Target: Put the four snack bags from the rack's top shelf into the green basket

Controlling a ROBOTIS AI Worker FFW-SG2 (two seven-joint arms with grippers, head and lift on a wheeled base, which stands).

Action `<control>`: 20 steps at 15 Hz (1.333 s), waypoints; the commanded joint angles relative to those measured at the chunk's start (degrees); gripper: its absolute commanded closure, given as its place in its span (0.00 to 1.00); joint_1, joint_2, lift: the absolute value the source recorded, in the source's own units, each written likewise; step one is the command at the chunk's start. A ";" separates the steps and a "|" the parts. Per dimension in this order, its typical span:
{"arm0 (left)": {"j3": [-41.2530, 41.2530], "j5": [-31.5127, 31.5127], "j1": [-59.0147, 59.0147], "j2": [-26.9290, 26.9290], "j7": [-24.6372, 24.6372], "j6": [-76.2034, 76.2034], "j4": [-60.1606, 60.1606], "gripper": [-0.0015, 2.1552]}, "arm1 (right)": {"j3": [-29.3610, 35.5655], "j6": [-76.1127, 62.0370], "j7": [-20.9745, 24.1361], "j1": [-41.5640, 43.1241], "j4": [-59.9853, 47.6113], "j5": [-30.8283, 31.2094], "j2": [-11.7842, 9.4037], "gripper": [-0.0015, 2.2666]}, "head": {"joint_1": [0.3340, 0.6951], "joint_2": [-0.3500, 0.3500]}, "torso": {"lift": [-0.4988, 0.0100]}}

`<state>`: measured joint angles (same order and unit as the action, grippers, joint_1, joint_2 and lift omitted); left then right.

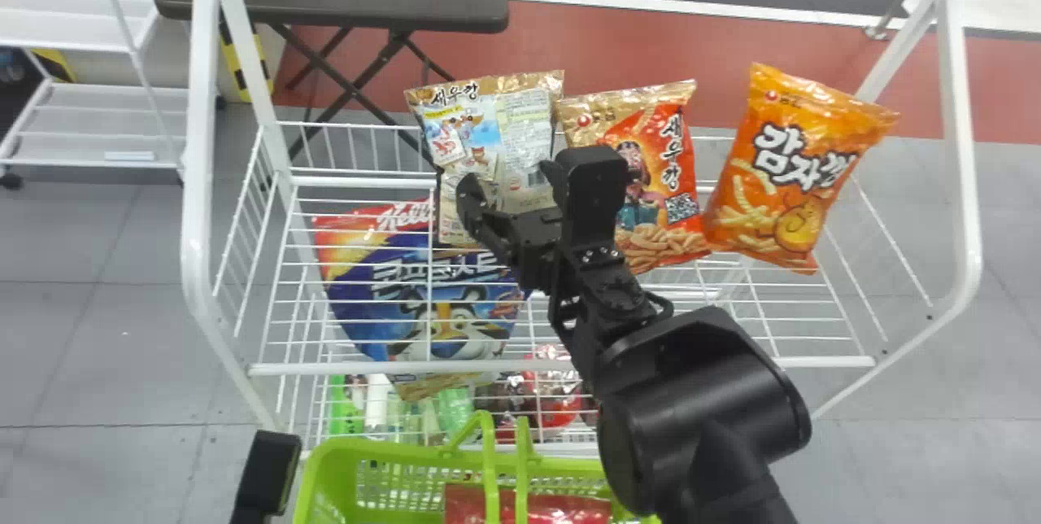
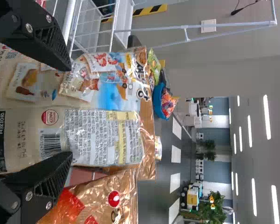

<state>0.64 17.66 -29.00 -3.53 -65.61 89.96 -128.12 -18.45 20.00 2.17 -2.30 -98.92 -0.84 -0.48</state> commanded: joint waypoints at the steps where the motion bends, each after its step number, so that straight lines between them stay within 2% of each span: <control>1: -0.21 0.01 0.08 0.02 -0.04 0.07 0.07 1.00 | -0.71 2.99 -1.56 1.68 1.09 0.23 0.04 0.41 | 1.00 0.38 | 0.98; 2: -0.21 0.01 0.17 0.02 0.05 0.07 0.15 1.00 | -0.80 5.62 -2.35 1.68 0.74 0.40 0.04 0.68 | 1.00 0.39 | 0.98; 3: -0.21 0.01 0.26 0.02 0.05 0.07 0.15 1.00 | -0.98 7.56 -2.70 1.59 -0.05 0.40 0.04 0.83 | 1.00 0.41 | 0.98; 4: -0.21 -0.08 0.26 0.02 0.05 0.07 0.15 1.00 | -1.07 8.26 -3.40 1.42 -0.84 0.49 -0.05 0.86 | 1.00 0.42 | 0.98; 6: -0.21 0.01 0.26 0.02 0.05 0.07 -0.02 1.00 | -1.15 8.09 -3.93 -0.69 -4.00 1.02 -0.23 0.86 | 1.00 0.43 | 0.98; 10: -0.21 -0.26 0.17 0.02 0.31 0.07 0.07 1.00 | -0.54 12.30 -4.63 -9.04 -17.98 5.41 -1.72 0.86 | 1.00 0.42 | 0.98; 13: -0.21 -0.34 0.26 0.02 0.49 0.07 0.15 1.00 | 3.42 18.28 -5.42 -17.92 -30.37 5.06 -4.53 0.86 | 1.00 0.38 | 0.98; 15: -0.21 -0.34 0.35 0.11 0.66 0.07 -0.11 1.00 | 8.07 22.15 -7.53 -26.44 -39.25 2.07 -6.56 0.86 | 1.00 0.27 | 0.98; 17: -0.21 -0.52 0.52 0.28 0.93 0.07 -0.02 1.00 | 13.26 23.20 -11.66 -35.41 -45.93 -0.48 -6.73 0.86 | 1.00 0.19 | 0.98; 18: -0.38 -0.61 0.52 0.28 1.10 0.07 -0.02 1.00 | 16.34 24.96 -14.48 -38.75 -48.74 -3.38 -7.08 0.86 | 1.00 0.11 | 0.98; 20: -0.64 -0.61 0.00 0.72 1.45 0.07 0.33 1.00 | 20.55 36.03 -17.82 -42.18 -53.22 -7.77 -9.10 0.86 | 1.00 0.04 | 0.98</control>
<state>0.06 17.06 -28.71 -3.11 -64.38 89.96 -128.09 -1.44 47.73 -14.31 -41.26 -148.34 -5.24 -8.26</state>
